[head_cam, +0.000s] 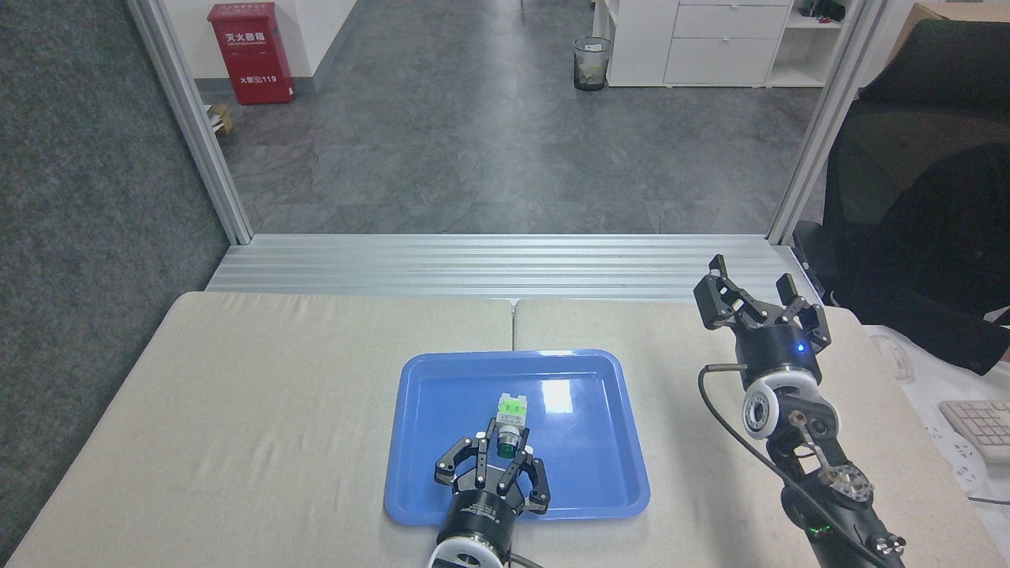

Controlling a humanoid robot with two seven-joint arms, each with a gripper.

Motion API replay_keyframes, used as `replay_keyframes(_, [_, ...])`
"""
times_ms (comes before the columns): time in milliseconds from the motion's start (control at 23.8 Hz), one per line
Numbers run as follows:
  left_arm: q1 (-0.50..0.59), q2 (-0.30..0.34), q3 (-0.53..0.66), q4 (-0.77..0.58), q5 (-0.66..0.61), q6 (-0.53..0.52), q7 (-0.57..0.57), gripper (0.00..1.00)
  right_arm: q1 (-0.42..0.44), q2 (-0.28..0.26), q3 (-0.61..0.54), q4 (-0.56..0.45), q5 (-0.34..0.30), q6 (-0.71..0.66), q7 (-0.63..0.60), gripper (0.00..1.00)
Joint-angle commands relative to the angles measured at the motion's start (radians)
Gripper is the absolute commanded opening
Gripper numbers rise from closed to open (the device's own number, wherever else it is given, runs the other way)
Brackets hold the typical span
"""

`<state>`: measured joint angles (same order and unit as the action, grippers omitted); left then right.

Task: Pick up switch part and place in tray
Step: 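Carry the switch part with the left gripper over the blue tray, then lower the switch part into the tray and open the left gripper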

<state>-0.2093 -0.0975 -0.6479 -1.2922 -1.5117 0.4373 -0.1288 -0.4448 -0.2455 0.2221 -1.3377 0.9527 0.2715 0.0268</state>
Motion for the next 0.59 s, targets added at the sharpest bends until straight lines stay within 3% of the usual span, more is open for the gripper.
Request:
replay_keyframes(0, [0.001, -0.030, -0.104, 0.045, -0.002, 0.014, -0.003, 0.03, 0.000, 0.000, 0.000, 0.000, 0.000, 0.000, -0.001, 1.00])
replay_keyframes(252, [-0.007, -0.031, -0.101, 0.077, 0.021, 0.015, -0.002, 0.16, 0.000, 0.000, -0.001, 0.000, 0.000, 0.000, -0.001, 1.00])
replay_keyframes(545, [-0.041, -0.034, -0.033, 0.097, 0.030, 0.024, -0.011, 0.20, 0.000, 0.000, -0.001, 0.000, 0.000, 0.000, -0.001, 1.00])
